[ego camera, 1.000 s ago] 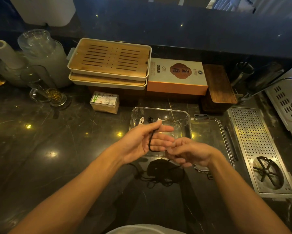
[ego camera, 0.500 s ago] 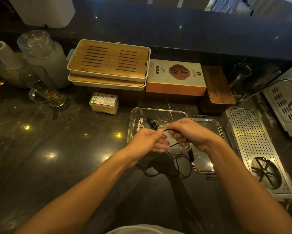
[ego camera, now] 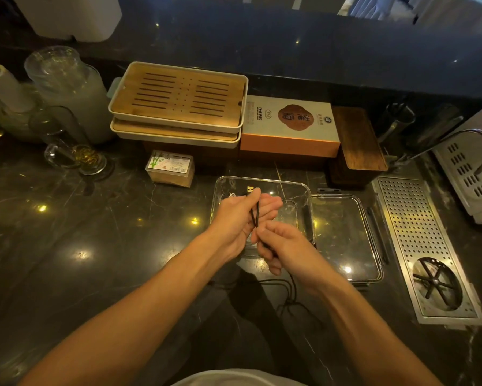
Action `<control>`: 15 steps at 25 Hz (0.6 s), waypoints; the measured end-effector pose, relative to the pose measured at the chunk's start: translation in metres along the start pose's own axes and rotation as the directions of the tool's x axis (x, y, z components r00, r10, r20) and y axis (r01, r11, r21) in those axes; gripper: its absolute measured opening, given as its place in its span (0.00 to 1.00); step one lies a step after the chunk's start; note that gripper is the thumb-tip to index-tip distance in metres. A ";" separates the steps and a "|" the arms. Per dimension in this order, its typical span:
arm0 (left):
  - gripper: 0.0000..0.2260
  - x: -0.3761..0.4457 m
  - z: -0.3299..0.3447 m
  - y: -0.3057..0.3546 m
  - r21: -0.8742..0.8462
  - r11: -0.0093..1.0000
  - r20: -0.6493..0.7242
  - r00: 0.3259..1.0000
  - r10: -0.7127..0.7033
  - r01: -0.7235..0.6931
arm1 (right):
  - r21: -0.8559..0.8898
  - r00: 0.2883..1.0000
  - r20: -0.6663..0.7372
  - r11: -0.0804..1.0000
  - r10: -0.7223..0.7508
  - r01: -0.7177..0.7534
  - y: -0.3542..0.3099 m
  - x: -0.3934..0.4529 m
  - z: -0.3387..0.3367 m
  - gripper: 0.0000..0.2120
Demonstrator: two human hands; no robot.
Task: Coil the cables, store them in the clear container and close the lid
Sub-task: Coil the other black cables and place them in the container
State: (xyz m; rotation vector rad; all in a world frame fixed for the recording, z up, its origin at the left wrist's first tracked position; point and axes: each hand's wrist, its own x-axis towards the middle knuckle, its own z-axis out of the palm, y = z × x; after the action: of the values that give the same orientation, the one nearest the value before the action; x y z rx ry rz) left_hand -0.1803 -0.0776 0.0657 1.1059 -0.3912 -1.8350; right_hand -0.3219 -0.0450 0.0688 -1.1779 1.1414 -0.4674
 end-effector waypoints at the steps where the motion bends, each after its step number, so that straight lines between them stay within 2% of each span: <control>1: 0.13 -0.001 0.000 0.000 0.004 1.000 0.016 1.000 0.004 -0.004 | 0.008 1.000 0.004 1.000 0.004 -0.004 0.004 -0.002 -0.001 0.15; 5: 0.14 -0.003 -0.001 0.011 0.025 0.999 0.052 0.998 0.039 -0.040 | -0.004 0.995 0.053 0.997 0.080 -0.080 0.022 -0.010 -0.001 0.23; 11: 0.15 -0.008 -0.001 0.013 0.105 0.991 0.074 0.994 0.077 -0.085 | 0.191 0.992 0.101 0.977 0.080 -0.098 0.032 -0.016 -0.003 0.19; 15: 0.15 -0.012 0.000 0.012 0.160 0.982 0.105 0.991 0.085 -0.101 | 0.188 0.991 0.080 0.974 0.111 -0.125 0.038 -0.013 -0.001 0.19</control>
State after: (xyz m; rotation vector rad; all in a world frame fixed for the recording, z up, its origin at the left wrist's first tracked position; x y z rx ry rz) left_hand -0.1718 -0.0742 0.0798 1.0920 -0.6518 -1.8033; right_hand -0.3375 -0.0213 0.0410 -0.9455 1.0744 -0.4322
